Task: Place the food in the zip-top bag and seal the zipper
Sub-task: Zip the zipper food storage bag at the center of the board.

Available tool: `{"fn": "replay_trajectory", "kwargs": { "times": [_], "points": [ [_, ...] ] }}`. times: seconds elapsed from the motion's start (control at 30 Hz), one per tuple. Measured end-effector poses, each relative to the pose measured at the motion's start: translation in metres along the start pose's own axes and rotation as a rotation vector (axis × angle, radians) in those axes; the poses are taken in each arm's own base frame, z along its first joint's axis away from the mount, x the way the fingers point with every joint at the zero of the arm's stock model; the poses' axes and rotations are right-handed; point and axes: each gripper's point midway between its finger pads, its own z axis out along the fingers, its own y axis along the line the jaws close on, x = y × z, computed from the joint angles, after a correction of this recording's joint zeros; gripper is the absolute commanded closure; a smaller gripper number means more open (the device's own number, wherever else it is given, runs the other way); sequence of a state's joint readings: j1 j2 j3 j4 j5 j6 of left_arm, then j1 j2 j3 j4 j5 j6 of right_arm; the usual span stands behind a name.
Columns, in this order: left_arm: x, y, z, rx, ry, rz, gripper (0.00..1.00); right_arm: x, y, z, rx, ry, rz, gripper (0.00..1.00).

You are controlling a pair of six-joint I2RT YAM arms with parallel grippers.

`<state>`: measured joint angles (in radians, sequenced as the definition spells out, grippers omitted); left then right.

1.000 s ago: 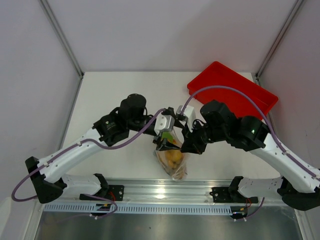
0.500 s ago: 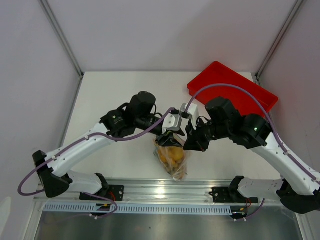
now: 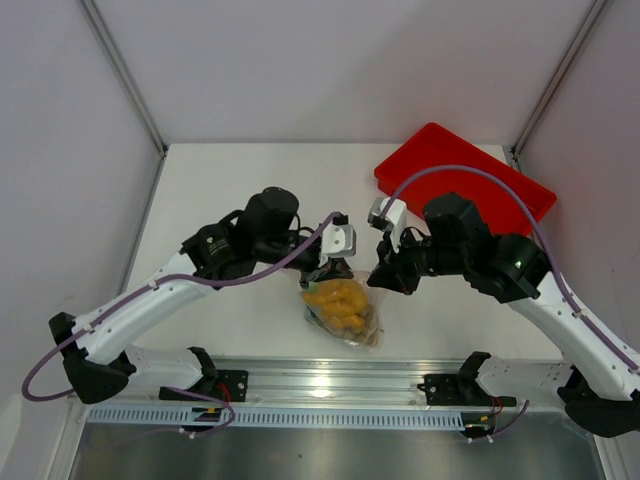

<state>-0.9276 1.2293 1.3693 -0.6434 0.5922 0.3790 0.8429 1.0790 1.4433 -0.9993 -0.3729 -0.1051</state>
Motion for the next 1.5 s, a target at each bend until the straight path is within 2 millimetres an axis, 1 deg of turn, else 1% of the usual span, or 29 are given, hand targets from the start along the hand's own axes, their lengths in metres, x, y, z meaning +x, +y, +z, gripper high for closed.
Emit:
{"fn": "replay_trajectory", "kwargs": {
  "times": [0.07, 0.1, 0.13, 0.17, 0.2, 0.27, 0.3, 0.4, 0.5, 0.63, 0.67, 0.7, 0.73, 0.8, 0.83, 1.0, 1.1, 1.13, 1.17, 1.2, 1.37, 1.47, 1.5],
  "points": [
    [-0.001, -0.001, -0.007, -0.025, 0.004, -0.022, 1.00, -0.005, -0.002, 0.003, 0.004, -0.027, -0.009, 1.00],
    [0.000, -0.001, -0.009, -0.038, 0.007, -0.037, 0.99, -0.007, -0.003, 0.005, 0.006, -0.036, -0.010, 0.95],
    [0.000, -0.001, -0.012, -0.050, 0.010, -0.053, 0.99, -0.009, -0.004, 0.006, 0.012, -0.045, -0.009, 0.67],
    [0.000, 0.000, -0.014, -0.067, 0.013, -0.073, 0.99, -0.010, -0.006, 0.007, 0.020, -0.053, -0.002, 0.53],
    [0.002, 0.000, -0.016, -0.082, 0.020, -0.097, 0.99, -0.011, -0.009, 0.008, 0.039, -0.057, 0.005, 0.43],
    [0.006, -0.001, -0.020, -0.102, 0.036, -0.146, 0.99, -0.012, -0.018, 0.008, 0.091, -0.070, 0.032, 0.07],
    [0.007, -0.002, -0.023, -0.112, 0.040, -0.175, 0.99, -0.012, -0.023, 0.008, 0.113, -0.077, 0.035, 0.01],
    [0.007, -0.007, -0.027, -0.120, 0.035, -0.244, 0.99, -0.010, -0.036, 0.008, 0.182, -0.106, 0.063, 0.01],
    [0.012, -0.011, -0.027, -0.129, 0.038, -0.307, 0.99, -0.001, -0.045, 0.005, 0.234, -0.149, 0.102, 0.01],
    [0.024, -0.012, -0.022, -0.148, 0.060, -0.404, 0.99, 0.005, -0.047, -0.008, 0.255, -0.237, 0.129, 0.02],
    [0.026, -0.012, -0.020, -0.151, 0.053, -0.428, 0.99, 0.004, -0.046, -0.011, 0.251, -0.273, 0.130, 0.03],
    [0.027, -0.012, -0.018, -0.154, 0.046, -0.448, 0.99, 0.005, -0.045, -0.014, 0.244, -0.298, 0.137, 0.08],
    [0.028, -0.012, -0.018, -0.159, 0.037, -0.460, 0.99, 0.006, -0.044, -0.016, 0.232, -0.319, 0.140, 0.15],
    [0.032, -0.014, -0.019, -0.171, 0.023, -0.490, 0.99, 0.004, -0.039, -0.017, 0.182, -0.356, 0.144, 0.23],
    [0.032, -0.016, -0.021, -0.175, 0.016, -0.501, 0.99, 0.002, -0.035, -0.016, 0.147, -0.366, 0.145, 0.28],
    [0.022, -0.019, -0.031, -0.191, -0.035, -0.508, 0.99, -0.002, -0.020, 0.000, -0.024, -0.364, 0.148, 0.35],
    [0.021, -0.021, -0.035, -0.196, -0.056, -0.511, 0.99, 0.004, -0.013, 0.013, -0.117, -0.349, 0.160, 0.39],
    [0.021, -0.022, -0.036, -0.197, -0.059, -0.513, 0.99, 0.006, -0.011, 0.015, -0.142, -0.346, 0.163, 0.44],
    [0.022, -0.023, -0.037, -0.199, -0.064, -0.517, 1.00, 0.006, -0.009, 0.017, -0.165, -0.347, 0.161, 0.47],
    [0.023, -0.024, -0.037, -0.199, -0.064, -0.518, 0.99, 0.006, -0.006, 0.018, -0.186, -0.350, 0.160, 0.53],
    [0.024, -0.024, -0.036, -0.200, -0.070, -0.526, 0.99, -0.004, 0.004, 0.017, -0.271, -0.388, 0.129, 0.53],
    [0.026, -0.023, -0.034, -0.200, -0.073, -0.531, 0.99, -0.008, 0.010, 0.016, -0.317, -0.411, 0.110, 0.58],
    [0.027, -0.023, -0.034, -0.200, -0.072, -0.532, 0.99, -0.009, 0.012, 0.016, -0.328, -0.413, 0.110, 0.62]
  ]
}}
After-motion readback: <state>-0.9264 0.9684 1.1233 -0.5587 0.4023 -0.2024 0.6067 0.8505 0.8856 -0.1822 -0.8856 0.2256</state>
